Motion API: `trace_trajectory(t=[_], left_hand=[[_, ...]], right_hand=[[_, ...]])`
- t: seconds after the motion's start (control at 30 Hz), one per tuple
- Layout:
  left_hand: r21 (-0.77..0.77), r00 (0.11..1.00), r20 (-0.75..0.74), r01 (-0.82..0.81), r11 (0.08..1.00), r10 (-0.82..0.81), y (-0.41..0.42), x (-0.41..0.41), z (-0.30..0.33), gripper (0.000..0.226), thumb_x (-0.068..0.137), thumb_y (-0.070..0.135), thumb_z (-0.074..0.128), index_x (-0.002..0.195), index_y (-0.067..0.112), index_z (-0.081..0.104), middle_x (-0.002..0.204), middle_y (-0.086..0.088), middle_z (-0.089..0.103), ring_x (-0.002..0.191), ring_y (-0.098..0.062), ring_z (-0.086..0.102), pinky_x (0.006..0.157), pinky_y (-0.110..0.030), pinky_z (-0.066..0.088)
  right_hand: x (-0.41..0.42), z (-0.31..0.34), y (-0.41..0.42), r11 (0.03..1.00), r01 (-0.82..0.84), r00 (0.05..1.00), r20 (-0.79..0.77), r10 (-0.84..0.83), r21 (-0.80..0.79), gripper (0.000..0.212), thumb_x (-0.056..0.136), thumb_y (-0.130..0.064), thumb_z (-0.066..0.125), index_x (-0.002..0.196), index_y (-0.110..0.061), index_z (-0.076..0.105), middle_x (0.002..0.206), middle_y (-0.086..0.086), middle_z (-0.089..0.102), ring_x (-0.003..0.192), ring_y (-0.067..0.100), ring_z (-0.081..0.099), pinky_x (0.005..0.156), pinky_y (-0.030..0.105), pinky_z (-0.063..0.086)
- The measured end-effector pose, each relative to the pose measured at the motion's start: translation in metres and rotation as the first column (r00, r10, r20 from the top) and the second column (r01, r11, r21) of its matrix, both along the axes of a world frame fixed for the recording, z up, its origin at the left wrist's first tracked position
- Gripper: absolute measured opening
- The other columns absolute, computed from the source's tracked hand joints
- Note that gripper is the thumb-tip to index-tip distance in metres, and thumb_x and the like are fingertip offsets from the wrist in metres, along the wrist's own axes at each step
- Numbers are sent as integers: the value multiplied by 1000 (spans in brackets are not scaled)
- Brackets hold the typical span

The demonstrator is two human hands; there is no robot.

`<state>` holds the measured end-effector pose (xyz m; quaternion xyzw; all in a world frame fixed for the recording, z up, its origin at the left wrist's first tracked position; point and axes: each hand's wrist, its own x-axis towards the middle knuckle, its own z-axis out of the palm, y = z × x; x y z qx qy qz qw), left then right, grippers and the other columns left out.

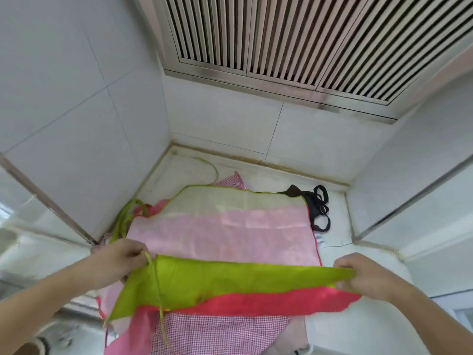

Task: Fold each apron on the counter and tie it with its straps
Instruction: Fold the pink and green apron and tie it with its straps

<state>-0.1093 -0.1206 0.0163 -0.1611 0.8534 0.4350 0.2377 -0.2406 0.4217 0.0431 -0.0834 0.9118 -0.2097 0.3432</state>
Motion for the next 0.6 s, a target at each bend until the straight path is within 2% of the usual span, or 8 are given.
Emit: trace_trajectory(t=[0.03, 0.1, 0.17, 0.23, 0.33, 0.4, 0.53, 0.6], left_hand=[[-33, 994, -65, -86, 996, 84, -1, -11, 1, 31, 103, 12, 61, 73, 6, 61, 57, 2, 46, 53, -10, 49, 51, -22, 45], [-65, 963, -165, -226, 972, 213, -4, -42, -4, 32, 103, 20, 63, 82, -4, 67, 61, -12, 56, 56, -14, 53, 56, -27, 44], [-120, 934, -253, -289, 950, 252, -8, -78, -10, 35, 103, 29, 65, 89, -3, 73, 79, -25, 71, 66, -24, 63, 65, -35, 48], [-152, 917, -293, -325, 934, 271, -11, -110, -17, 34, 102, 34, 65, 90, 3, 74, 84, -28, 72, 72, -32, 69, 68, -42, 53], [-186, 890, -344, -376, 908, 298, -14, -158, -29, 24, 104, 24, 62, 88, 9, 72, 83, -27, 70, 72, -28, 62, 63, -37, 45], [-203, 882, -361, -392, 897, 303, -13, -186, -34, 22, 105, 23, 60, 88, 13, 71, 83, -20, 70, 74, -28, 60, 62, -34, 41], [-214, 852, -391, -453, 865, 350, -11, -230, -46, 28, 106, 35, 57, 102, 12, 72, 91, -6, 70, 81, -22, 62, 64, -31, 43], [-256, 861, -364, -458, 851, 354, -10, -241, -59, 32, 106, 41, 56, 117, 13, 67, 105, -5, 68, 94, -27, 63, 73, -32, 46]], right_hand=[[-8, 1, -2, 991, 100, 993, -60, -105, -85, 21, 77, -7, 79, 65, -21, 69, 59, -3, 59, 57, 10, 57, 56, 24, 43], [-29, 0, -10, 947, 245, 955, -117, -273, -209, 17, 82, -2, 80, 73, -14, 72, 59, -3, 62, 56, 8, 59, 56, 20, 44], [-60, -8, -18, 913, 302, 928, -136, -347, -273, 17, 84, 3, 76, 75, -11, 71, 58, -3, 61, 56, 9, 55, 54, 20, 40], [-94, -23, -25, 889, 341, 905, -149, -398, -305, 17, 84, 7, 73, 80, -10, 72, 62, 2, 63, 60, 14, 56, 57, 26, 41], [-150, -50, -39, 876, 375, 886, -162, -435, -304, 19, 83, 7, 72, 84, -12, 72, 72, 9, 67, 68, 22, 59, 67, 35, 42], [-182, -67, -48, 878, 387, 877, -180, -445, -283, 17, 82, 6, 73, 85, -11, 72, 75, 12, 70, 69, 26, 62, 67, 37, 44], [-226, -94, -64, 855, 442, 833, -231, -503, -271, 14, 87, -2, 71, 88, -16, 69, 75, 10, 69, 68, 30, 65, 64, 37, 47], [-233, -110, -70, 800, 502, 769, -254, -587, -330, 16, 92, -3, 66, 104, -13, 66, 82, 5, 68, 77, 21, 70, 69, 32, 51]])
